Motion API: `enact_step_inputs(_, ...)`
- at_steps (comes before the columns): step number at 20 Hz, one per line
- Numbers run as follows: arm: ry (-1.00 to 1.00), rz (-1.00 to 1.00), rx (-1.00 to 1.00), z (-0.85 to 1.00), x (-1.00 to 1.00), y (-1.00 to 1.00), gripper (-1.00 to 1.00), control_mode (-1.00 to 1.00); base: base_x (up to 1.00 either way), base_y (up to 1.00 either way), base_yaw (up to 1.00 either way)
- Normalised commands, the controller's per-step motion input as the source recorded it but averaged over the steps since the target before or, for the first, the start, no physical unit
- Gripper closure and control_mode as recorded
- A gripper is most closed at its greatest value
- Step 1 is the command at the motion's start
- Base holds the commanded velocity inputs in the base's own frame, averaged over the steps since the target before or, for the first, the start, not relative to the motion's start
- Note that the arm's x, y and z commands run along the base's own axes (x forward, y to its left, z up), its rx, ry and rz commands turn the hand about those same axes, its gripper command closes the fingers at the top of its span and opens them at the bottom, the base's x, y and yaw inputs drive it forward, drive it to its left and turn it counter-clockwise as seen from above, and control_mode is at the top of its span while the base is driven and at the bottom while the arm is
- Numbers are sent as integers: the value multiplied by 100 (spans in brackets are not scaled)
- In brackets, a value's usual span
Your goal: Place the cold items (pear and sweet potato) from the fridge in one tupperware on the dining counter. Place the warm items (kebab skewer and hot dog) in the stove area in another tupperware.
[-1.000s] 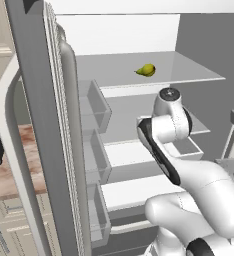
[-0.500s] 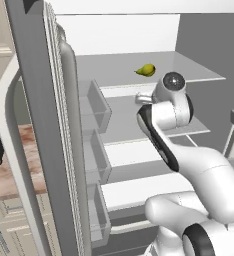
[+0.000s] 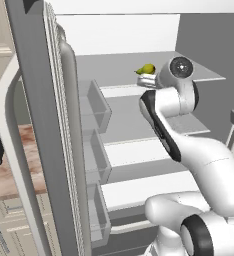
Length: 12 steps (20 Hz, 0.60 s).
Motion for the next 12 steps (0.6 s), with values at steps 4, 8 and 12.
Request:
enact_step_inputs(4,23,0,0,62,28,0,-100,-100,0,0,0)
enact_step_inputs(8,12,-1,3,1,21,-3,-100,-100,0,0,0)
enact_step_inputs(12,0,5,0,-9,46,6,-100,-100,0,0,0)
